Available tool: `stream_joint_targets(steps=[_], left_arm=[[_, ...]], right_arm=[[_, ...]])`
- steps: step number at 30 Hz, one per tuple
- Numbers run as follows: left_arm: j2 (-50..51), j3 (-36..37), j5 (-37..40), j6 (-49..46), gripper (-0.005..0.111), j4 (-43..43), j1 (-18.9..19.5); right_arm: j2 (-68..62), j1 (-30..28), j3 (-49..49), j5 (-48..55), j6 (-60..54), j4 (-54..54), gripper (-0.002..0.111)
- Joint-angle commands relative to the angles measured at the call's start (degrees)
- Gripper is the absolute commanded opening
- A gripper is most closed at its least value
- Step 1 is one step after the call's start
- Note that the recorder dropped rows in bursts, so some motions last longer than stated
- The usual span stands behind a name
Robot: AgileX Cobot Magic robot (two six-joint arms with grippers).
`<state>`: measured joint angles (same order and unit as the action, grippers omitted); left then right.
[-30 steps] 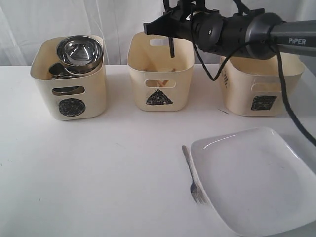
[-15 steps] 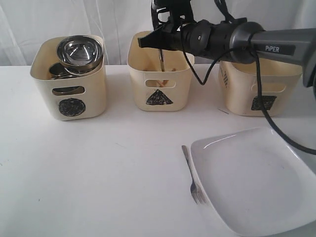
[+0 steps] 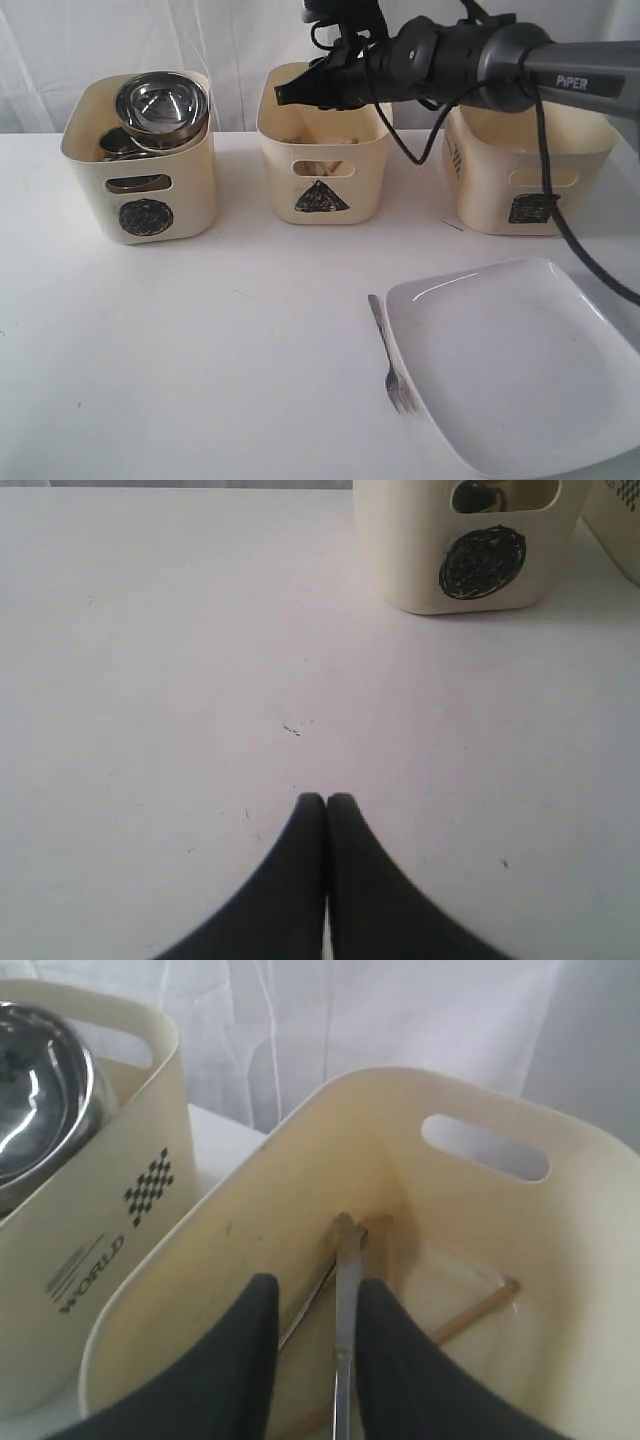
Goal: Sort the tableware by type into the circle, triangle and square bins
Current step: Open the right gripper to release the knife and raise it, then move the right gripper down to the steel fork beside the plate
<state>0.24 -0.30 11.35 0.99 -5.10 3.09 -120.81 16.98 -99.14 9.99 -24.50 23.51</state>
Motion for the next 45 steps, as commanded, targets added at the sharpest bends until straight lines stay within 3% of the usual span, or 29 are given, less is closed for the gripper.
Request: stream_joint_targets(steps=[1, 9, 22, 35, 45], left_arm=[[-0.24, 0.3, -0.24, 0.24, 0.0, -0.33, 0.17], [-0.24, 0.3, -0.24, 0.24, 0.0, -0.33, 0.17], [-0.24, 0.3, -0.24, 0.24, 0.0, -0.33, 0.17], [-0.24, 0.3, -0.24, 0.24, 0.0, -0.33, 0.17], [-0.24, 0.3, -0.24, 0.24, 0.0, -0.33, 0.17]], right_arm=[[3.38, -2.12, 0.26, 9.77, 3.06, -0.38, 0.027], [10.18, -4.04, 8.43, 16.09, 6.71, -2.99, 0.027], [27.96, -3.69, 32.76, 16.55, 8.91, -1.93, 0.027], [35.78, 4.57, 46.8, 16.67, 9.13, 0.38, 0.027], [35.9, 8.13, 52.11, 13.04, 16.61, 0.63, 0.027]])
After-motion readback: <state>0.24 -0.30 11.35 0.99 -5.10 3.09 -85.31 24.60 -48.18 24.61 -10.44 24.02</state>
